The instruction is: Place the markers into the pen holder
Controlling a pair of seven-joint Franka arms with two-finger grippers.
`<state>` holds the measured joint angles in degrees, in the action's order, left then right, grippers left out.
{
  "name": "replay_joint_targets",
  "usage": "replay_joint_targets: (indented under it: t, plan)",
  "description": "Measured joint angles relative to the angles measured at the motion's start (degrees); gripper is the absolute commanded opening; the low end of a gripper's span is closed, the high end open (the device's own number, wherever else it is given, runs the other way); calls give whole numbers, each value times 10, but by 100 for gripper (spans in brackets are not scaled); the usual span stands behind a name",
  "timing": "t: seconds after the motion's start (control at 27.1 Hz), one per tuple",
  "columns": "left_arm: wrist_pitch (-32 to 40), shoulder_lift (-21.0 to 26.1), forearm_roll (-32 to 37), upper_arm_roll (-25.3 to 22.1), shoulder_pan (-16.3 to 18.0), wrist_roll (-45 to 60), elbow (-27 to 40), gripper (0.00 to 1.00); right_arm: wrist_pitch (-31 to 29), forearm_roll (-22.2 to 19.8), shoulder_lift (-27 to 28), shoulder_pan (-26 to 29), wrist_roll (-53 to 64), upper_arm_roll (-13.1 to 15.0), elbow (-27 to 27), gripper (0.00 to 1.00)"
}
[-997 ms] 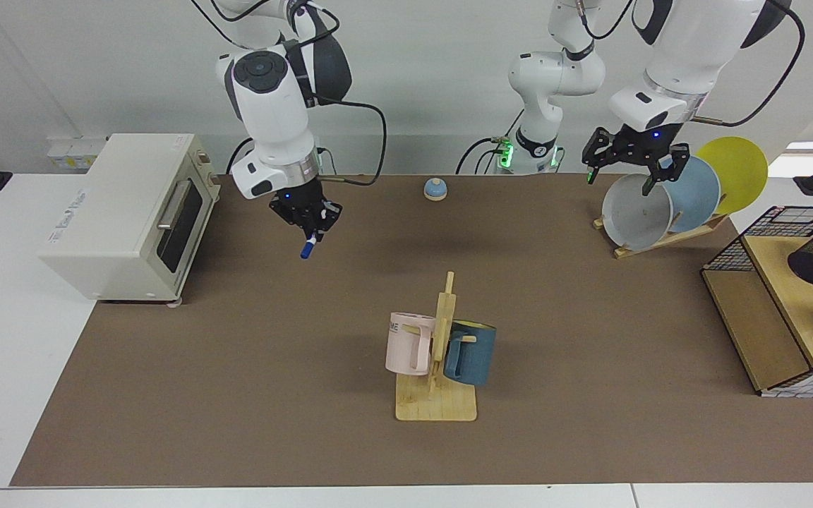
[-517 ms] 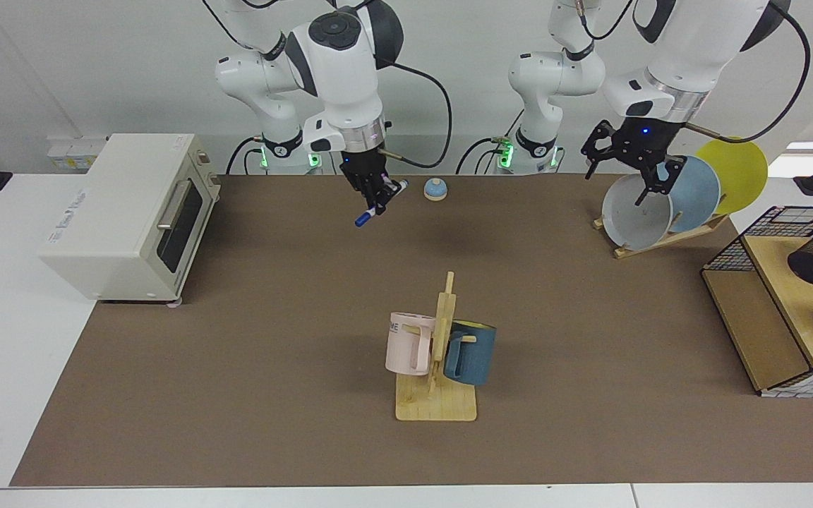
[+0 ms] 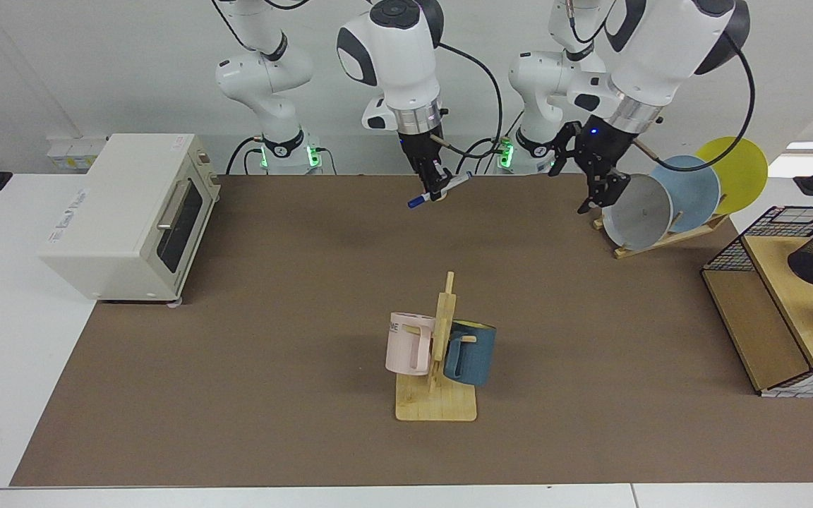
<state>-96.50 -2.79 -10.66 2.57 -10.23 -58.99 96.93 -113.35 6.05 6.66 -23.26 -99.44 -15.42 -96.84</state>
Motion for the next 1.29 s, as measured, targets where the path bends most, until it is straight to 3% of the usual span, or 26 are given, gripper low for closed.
replay_joint_targets:
  t: [0.41,0.89,1.11,1.18,1.26,1.29]
  plan:
    - [-37,0,-33,12,-58,20,51,93,-73,26,52,-21,-71,0,26,0]
    - [-85,-3,-36,37,-72,49,85,82,-77,26,54,-24,-78,5,29,0]
    - [-87,-3,-36,46,-74,65,101,55,-77,26,55,-23,-78,6,30,0]
    - [-89,-3,-36,48,-74,74,103,34,-77,26,55,-23,-78,6,30,0]
    - [-91,-3,-36,51,-74,89,104,2,-77,27,55,-23,-78,6,30,0]
    - [-94,-3,-36,52,-75,97,104,0,-77,27,55,-23,-78,7,30,0]
